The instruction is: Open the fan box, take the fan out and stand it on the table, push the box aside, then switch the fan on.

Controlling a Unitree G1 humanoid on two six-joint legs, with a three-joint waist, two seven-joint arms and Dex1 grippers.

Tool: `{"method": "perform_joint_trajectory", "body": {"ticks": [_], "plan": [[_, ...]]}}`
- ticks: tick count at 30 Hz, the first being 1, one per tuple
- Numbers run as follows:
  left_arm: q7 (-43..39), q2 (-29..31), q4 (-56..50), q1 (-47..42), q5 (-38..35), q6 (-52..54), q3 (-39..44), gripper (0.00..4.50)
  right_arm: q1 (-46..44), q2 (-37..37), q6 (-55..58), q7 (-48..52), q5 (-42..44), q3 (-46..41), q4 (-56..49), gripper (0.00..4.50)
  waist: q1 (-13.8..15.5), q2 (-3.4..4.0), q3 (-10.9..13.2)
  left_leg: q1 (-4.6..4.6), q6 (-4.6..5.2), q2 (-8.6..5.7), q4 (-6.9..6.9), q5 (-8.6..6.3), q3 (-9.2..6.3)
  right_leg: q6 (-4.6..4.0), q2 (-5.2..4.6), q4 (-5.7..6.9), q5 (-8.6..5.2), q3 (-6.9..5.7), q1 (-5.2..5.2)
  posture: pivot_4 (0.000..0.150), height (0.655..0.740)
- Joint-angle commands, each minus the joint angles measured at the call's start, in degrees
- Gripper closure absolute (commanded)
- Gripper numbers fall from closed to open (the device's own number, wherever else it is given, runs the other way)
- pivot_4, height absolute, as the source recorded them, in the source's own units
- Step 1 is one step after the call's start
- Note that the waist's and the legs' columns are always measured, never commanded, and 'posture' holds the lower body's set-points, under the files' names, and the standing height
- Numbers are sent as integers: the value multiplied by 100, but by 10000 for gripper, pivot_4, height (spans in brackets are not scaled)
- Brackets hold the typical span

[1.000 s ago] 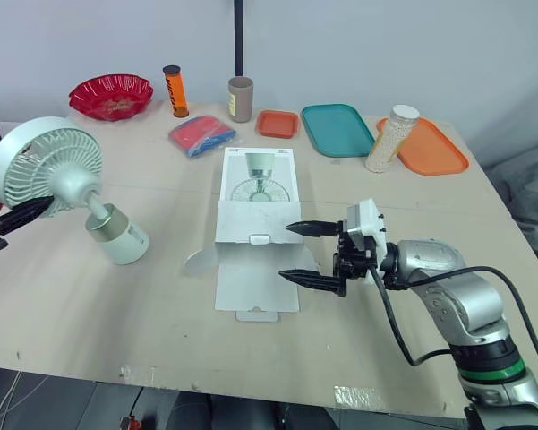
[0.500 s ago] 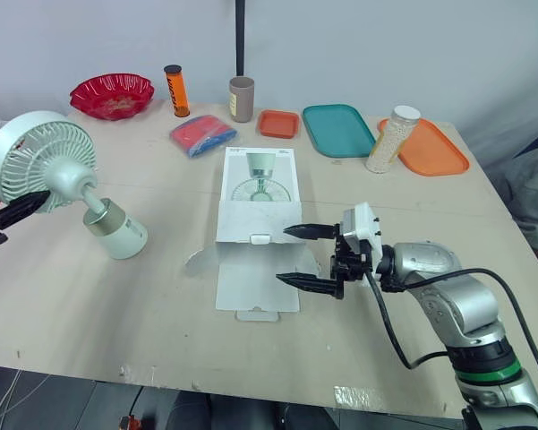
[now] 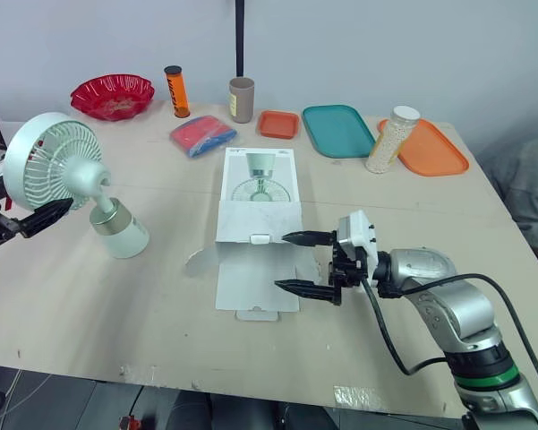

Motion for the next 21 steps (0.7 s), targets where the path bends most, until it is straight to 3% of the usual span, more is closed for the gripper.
{"method": "perform_joint_trajectory", "body": {"ticks": [1, 6, 12, 15, 18, 21], "plan": [[127, -45, -264, -145, -262, 110, 370, 300, -11, -11, -102, 10, 15, -45, -210, 0, 1, 0, 0, 0, 0, 0, 0, 0, 0, 0, 0, 0, 0, 0, 0, 1500, 7389], [238, -162, -706, 221, -479, 267, 979, 300, -100, 7, -131, 81, 0, -17, -116, 0, -10, 0, 0, -1, 0, 1, 0, 0, 0, 0, 0, 0, 0, 0, -1, 1500, 7389], [701, -723, -1363, 535, -837, 264, 1702, 300, -238, 32, -194, 191, -35, 30, 72, 0, -1, -3, -2, 2, -2, 1, 2, 1, -7, 0, 0, 2, 0, -4, 6, 1500, 7389], [1161, -978, -1671, 389, -1233, 371, 1991, 300, -310, 32, -221, 251, -47, 38, 164, 0, 1, -9, -5, 2, -3, -1, 5, 1, -12, 0, -2, 2, 0, -8, 11, 1500, 7389], [1731, -1010, -2261, 145, -2348, 874, 2239, 300, -392, 24, -236, 314, -43, 33, 267, 0, 4, -14, -6, 0, -3, 0, 5, 2, -19, 0, -1, 2, 0, -15, 12, 1500, 7389], [1976, -949, -2605, 46, -2509, 940, 2065, 300, -438, 21, -249, 394, -43, 59, 304, 0, 5, -18, -6, 0, -5, -3, 7, 3, -28, 1, -2, 1, -1, -19, 19, 1500, 7389]]}}
